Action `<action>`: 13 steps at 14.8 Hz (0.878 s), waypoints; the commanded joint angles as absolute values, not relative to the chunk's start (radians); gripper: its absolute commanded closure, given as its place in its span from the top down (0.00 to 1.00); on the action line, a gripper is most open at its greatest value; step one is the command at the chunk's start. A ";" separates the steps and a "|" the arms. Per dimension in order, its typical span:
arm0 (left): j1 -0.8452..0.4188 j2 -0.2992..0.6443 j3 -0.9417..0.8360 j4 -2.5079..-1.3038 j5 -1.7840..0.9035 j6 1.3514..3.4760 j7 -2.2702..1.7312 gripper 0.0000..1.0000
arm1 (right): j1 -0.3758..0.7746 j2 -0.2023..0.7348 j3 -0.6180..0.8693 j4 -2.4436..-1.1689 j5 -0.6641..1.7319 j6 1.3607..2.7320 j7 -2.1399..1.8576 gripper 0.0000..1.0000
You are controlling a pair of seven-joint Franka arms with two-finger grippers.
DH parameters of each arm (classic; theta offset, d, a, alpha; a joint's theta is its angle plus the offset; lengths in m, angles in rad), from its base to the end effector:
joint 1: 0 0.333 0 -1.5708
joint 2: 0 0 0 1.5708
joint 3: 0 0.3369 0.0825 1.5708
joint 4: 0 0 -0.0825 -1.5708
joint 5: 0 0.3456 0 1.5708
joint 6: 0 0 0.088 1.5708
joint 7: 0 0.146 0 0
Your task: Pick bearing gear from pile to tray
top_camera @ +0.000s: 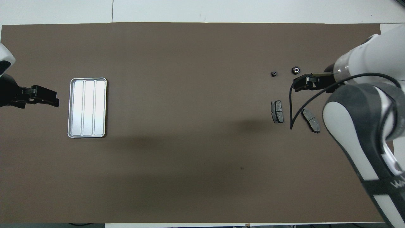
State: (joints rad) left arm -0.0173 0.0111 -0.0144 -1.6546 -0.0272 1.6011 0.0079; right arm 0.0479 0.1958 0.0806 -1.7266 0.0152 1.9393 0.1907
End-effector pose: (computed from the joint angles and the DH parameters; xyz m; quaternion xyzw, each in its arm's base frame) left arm 0.5161 -0.0202 0.5670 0.9992 -0.0189 -0.0325 0.0133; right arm 0.5850 0.0743 0.4617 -0.9993 0.0346 -0.0063 0.0161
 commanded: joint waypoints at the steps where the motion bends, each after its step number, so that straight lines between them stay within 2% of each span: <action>1: -0.021 -0.003 -0.009 -1.664 -0.015 1.603 0.018 1.00 | 0.057 0.380 0.080 -1.576 -0.024 1.944 0.225 1.00; 4: -0.021 -0.003 -0.009 -1.664 -0.015 1.603 0.017 1.00 | 0.066 0.504 0.077 -1.499 -0.082 1.947 0.287 1.00; 7: -0.021 -0.003 -0.011 -1.664 -0.015 1.603 0.017 1.00 | 0.084 0.653 0.077 -1.349 -0.113 1.948 0.383 1.00; 9: -0.021 -0.003 -0.009 -1.664 -0.015 1.603 0.017 1.00 | 0.107 0.704 0.074 -1.310 -0.150 1.965 0.443 1.00; 13: -0.021 -0.003 -0.009 -1.664 -0.015 1.603 0.017 1.00 | 0.110 0.749 0.072 -1.308 -0.158 2.032 0.503 1.00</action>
